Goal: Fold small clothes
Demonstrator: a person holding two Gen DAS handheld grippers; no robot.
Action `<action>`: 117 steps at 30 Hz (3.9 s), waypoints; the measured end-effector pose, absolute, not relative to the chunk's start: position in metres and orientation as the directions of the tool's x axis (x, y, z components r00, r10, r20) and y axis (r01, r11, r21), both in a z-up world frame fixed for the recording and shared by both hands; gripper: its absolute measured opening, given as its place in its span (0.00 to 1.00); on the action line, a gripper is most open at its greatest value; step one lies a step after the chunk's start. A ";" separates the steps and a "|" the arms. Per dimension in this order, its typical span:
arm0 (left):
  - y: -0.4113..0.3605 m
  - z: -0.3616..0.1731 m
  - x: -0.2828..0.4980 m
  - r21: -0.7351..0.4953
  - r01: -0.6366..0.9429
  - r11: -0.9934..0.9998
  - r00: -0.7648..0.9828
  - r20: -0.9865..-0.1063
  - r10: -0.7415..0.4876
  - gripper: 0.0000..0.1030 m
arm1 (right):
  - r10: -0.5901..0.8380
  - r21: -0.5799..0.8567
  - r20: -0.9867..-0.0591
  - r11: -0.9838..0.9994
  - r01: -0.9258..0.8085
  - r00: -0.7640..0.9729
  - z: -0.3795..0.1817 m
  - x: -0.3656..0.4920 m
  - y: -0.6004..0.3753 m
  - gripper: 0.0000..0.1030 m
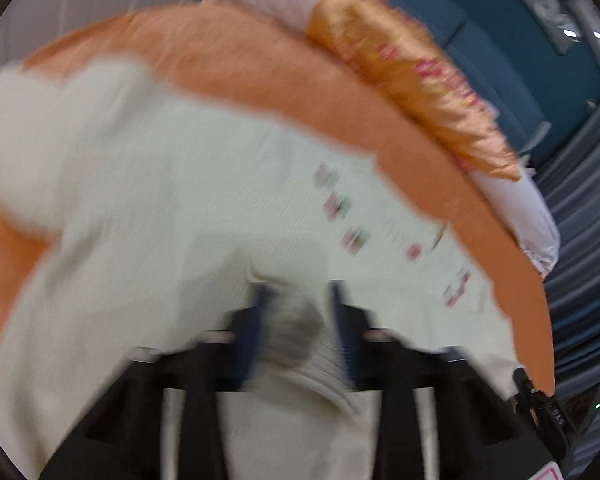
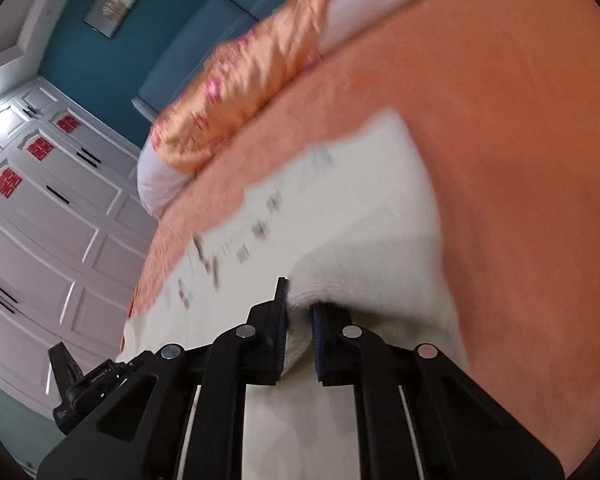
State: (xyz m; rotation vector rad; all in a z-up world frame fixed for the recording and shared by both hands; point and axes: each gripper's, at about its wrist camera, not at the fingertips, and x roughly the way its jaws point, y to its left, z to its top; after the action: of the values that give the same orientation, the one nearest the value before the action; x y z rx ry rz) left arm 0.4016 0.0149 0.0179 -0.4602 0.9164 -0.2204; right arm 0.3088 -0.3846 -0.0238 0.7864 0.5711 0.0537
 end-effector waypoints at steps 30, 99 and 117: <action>-0.007 0.034 0.421 -0.536 0.095 0.839 0.610 -0.635 -0.474 0.05 | 0.177 0.712 -0.489 0.647 0.274 0.854 -0.080 0.295 -0.408 0.12; 0.194 -0.018 0.300 -0.589 -0.037 0.807 0.704 -0.589 -0.397 0.18 | -0.183 0.139 -0.691 0.916 0.377 0.699 -0.057 0.301 -0.370 0.00; 0.391 -0.016 0.434 -0.327 -0.558 0.763 0.572 -0.818 0.068 0.18 | -0.214 0.103 -0.688 0.917 0.385 0.694 -0.060 0.304 -0.366 0.00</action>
State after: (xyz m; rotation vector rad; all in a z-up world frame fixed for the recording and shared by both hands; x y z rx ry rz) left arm 0.4339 0.3915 -0.0161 -0.6121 0.8959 0.3949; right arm 0.3038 -0.3661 -0.0599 0.2480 0.7321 -0.3379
